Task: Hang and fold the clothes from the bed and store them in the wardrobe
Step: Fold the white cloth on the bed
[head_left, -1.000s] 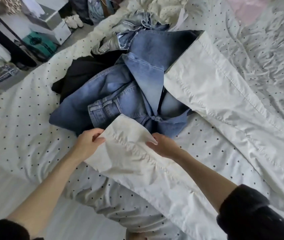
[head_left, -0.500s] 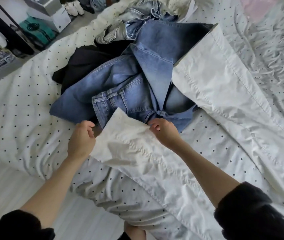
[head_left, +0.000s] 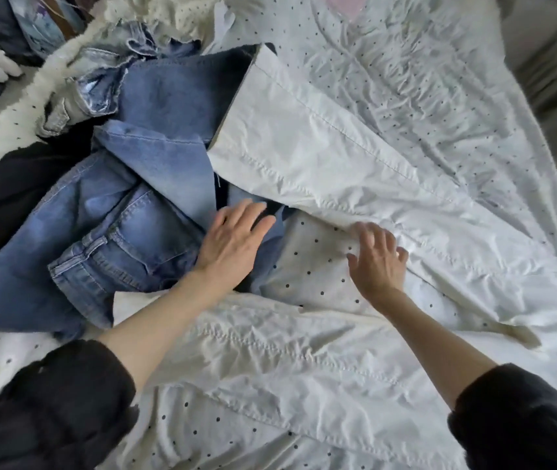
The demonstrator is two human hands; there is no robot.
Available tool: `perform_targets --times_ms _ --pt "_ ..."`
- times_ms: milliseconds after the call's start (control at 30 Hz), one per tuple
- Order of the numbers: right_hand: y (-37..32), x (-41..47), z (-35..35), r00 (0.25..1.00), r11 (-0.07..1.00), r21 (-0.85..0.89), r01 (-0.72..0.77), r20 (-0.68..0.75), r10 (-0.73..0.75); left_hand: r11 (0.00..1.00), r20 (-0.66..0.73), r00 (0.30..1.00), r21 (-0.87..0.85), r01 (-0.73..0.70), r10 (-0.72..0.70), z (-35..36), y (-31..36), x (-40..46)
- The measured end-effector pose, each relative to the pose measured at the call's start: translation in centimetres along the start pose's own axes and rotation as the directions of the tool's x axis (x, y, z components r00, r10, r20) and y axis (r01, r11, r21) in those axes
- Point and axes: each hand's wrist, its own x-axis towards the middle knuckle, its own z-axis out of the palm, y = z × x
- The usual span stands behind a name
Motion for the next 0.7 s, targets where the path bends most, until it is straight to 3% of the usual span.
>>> perform_targets --times_ms 167,267,433,600,633,700 --pt "2.6 2.1 0.9 0.993 0.989 -0.1 -0.106 0.041 0.111 0.984 0.188 0.981 0.181 0.01 -0.044 1.4 -1.5 6.0" --pt "3.5 2.2 1.2 0.993 0.993 -0.031 -0.115 0.003 0.115 0.974 0.227 0.973 0.225 -0.007 -0.046 1.6 -2.3 7.6" --pt "3.1 0.3 0.9 0.983 0.975 0.201 -0.092 -0.136 0.121 0.965 0.141 0.99 0.26 -0.035 -0.002 1.3 -3.1 7.4" --pt "2.6 -2.1 0.9 0.953 0.95 0.312 -0.005 -0.285 0.098 0.971 -0.068 0.996 0.236 -0.038 0.056 -0.2 -4.0 5.7" --pt "2.5 -2.5 1.0 0.964 0.949 0.315 0.008 -0.255 0.076 0.967 -0.043 0.997 0.25 -0.047 0.059 -0.6 -4.0 5.1" --pt "2.6 -3.0 1.8 0.996 0.969 0.245 0.035 -0.092 -0.013 0.958 0.163 0.987 0.282 -0.057 0.011 -0.9 -3.9 4.3"
